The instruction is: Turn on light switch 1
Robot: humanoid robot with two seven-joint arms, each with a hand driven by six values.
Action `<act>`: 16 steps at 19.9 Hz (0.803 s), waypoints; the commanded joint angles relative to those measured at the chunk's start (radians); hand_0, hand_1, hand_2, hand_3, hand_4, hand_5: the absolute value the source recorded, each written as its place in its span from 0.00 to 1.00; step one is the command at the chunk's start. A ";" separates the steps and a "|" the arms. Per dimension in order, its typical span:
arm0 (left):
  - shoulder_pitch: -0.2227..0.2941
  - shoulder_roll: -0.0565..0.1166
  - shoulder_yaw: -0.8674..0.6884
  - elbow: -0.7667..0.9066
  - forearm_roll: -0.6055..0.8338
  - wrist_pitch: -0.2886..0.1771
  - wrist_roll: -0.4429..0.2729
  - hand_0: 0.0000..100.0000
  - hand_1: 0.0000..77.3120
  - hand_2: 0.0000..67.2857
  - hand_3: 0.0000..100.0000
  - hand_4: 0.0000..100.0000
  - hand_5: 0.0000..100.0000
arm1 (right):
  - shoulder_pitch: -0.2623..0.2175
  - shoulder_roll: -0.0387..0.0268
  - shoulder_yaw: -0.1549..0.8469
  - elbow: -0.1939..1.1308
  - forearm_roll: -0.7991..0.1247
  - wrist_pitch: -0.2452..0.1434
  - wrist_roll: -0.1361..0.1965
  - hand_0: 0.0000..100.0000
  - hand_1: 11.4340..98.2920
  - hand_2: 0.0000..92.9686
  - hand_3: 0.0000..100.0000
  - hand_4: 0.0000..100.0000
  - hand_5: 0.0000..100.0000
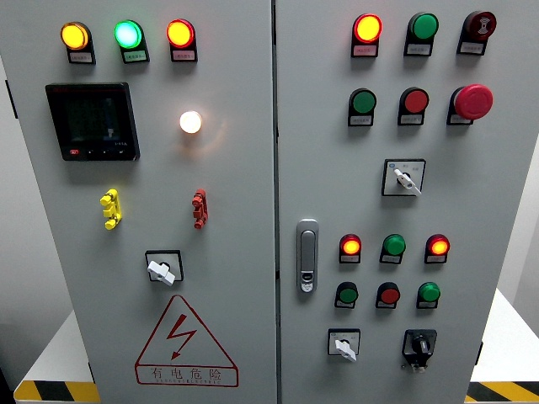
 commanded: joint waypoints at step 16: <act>-0.163 -0.038 0.856 1.169 -0.761 -0.302 -0.203 0.00 0.11 0.33 0.26 0.46 0.43 | 0.000 0.0001 0.000 0.000 0.000 0.000 0.001 0.00 0.09 0.00 0.20 0.19 0.11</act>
